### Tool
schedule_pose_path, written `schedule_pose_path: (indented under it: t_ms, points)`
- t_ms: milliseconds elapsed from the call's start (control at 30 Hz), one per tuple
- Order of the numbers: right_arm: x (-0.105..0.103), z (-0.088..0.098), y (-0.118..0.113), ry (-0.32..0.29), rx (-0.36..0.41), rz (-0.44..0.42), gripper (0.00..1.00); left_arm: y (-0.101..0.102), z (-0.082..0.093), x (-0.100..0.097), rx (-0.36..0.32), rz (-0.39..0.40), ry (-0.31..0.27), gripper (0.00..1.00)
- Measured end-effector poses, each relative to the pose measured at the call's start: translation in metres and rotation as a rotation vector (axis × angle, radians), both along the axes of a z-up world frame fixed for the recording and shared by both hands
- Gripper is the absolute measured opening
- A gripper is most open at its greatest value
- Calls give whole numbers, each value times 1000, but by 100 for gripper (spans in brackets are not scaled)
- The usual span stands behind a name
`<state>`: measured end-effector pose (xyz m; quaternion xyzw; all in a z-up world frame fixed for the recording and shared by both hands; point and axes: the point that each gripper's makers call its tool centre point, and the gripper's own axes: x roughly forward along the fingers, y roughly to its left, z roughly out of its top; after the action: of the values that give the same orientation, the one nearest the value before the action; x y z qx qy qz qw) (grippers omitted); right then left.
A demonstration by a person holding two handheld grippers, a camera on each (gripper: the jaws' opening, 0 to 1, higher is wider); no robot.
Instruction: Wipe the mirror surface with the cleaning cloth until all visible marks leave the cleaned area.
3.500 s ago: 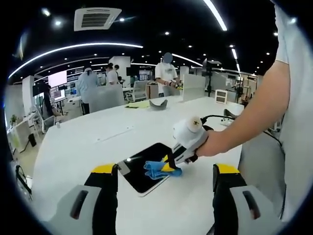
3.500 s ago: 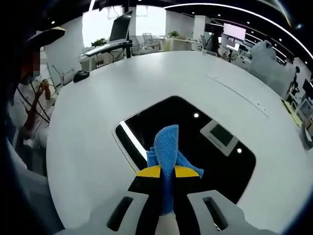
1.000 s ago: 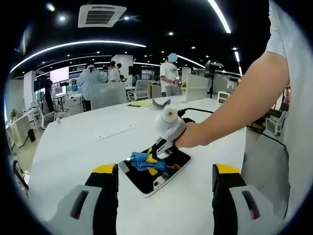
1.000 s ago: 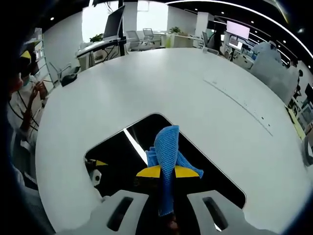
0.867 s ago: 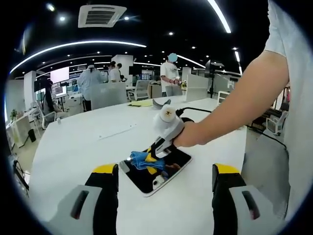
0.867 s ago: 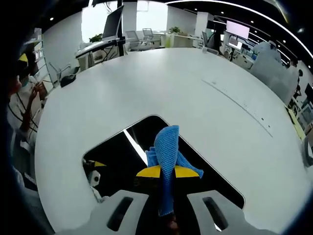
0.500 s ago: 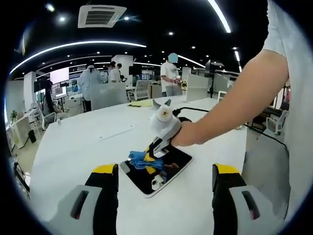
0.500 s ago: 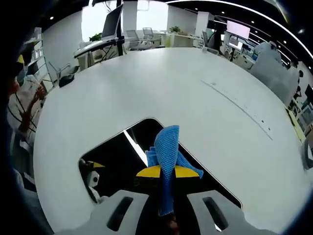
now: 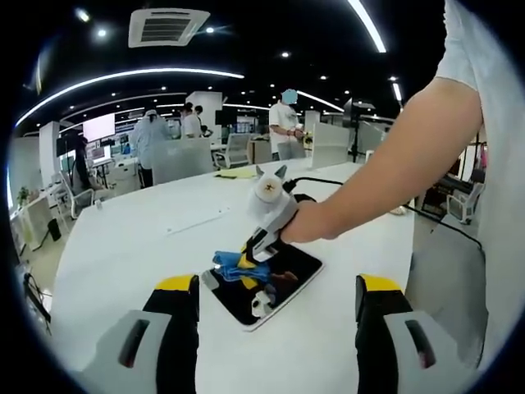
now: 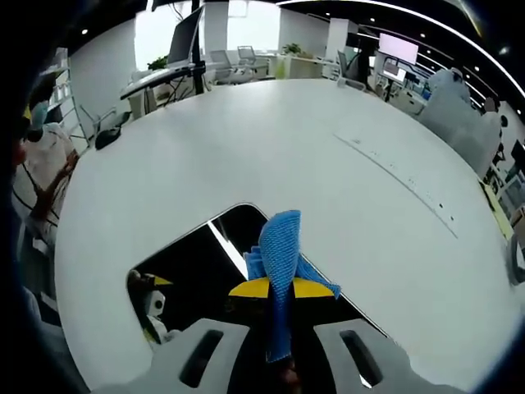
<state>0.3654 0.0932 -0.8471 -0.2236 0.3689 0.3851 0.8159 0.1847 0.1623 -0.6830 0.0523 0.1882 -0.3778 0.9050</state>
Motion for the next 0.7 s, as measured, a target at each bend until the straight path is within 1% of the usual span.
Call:
schedule_pose_path:
  t_ms: [533, 700]
  points:
    - [10, 0, 5, 3, 0, 1, 2, 1, -5, 1, 4, -2, 8, 77]
    - [13, 0, 7, 1, -2, -3, 2, 8, -8, 4, 12, 7, 12, 77]
